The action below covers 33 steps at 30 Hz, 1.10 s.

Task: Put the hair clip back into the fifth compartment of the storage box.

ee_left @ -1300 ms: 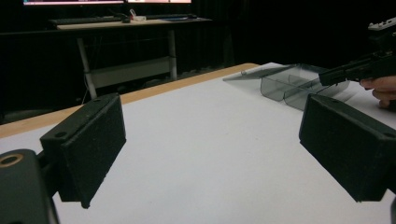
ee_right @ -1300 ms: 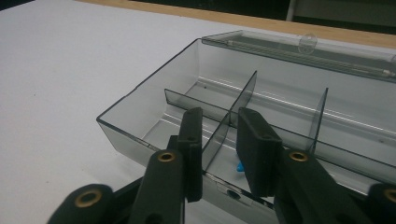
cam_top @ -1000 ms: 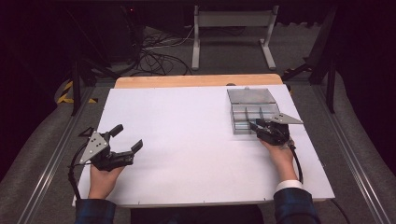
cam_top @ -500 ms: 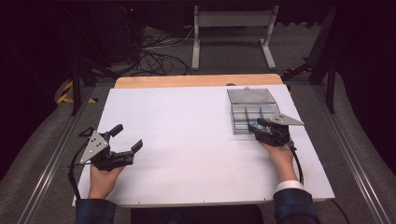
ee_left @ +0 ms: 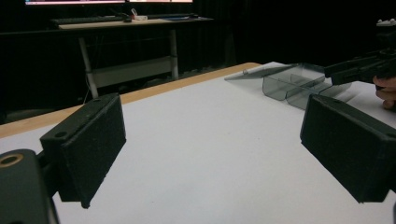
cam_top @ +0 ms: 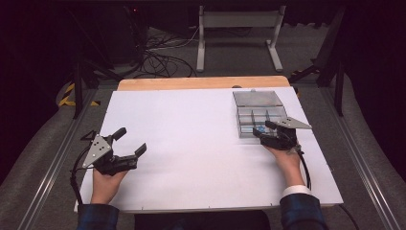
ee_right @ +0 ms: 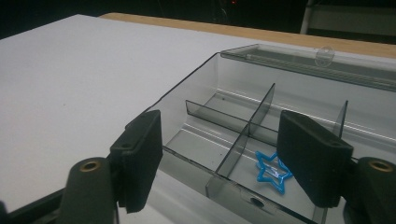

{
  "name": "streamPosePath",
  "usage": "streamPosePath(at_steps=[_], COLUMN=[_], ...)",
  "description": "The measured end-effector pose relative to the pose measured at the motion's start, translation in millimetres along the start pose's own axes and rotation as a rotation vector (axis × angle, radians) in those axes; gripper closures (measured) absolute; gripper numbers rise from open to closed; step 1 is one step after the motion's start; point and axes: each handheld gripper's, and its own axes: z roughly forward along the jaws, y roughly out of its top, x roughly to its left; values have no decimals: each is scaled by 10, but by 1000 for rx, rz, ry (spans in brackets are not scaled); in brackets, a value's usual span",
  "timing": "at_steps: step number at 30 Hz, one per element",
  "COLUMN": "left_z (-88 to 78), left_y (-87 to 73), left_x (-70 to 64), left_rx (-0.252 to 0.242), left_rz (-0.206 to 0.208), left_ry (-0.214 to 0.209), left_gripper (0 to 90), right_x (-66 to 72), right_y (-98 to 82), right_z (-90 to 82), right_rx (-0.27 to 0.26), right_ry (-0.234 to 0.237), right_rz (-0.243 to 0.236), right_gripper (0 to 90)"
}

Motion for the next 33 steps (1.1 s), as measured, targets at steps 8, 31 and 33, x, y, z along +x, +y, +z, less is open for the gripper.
streamPosePath(at_steps=[8,31,33], left_z=[-2,-6,-5], left_y=[-2,-4,-6], left_x=[-1,0,1], left_rx=[0,2,2], left_rz=[-4,5,3], left_ry=[-1,0,0], left_gripper=[71,66,66], right_x=[17,111,122], right_y=[2,19,23], right_z=[2,-105,-128], right_rx=[-8,-61,-69], right_ry=[0,30,29], right_rz=[1,-9,-4], right_gripper=[206,103,101])
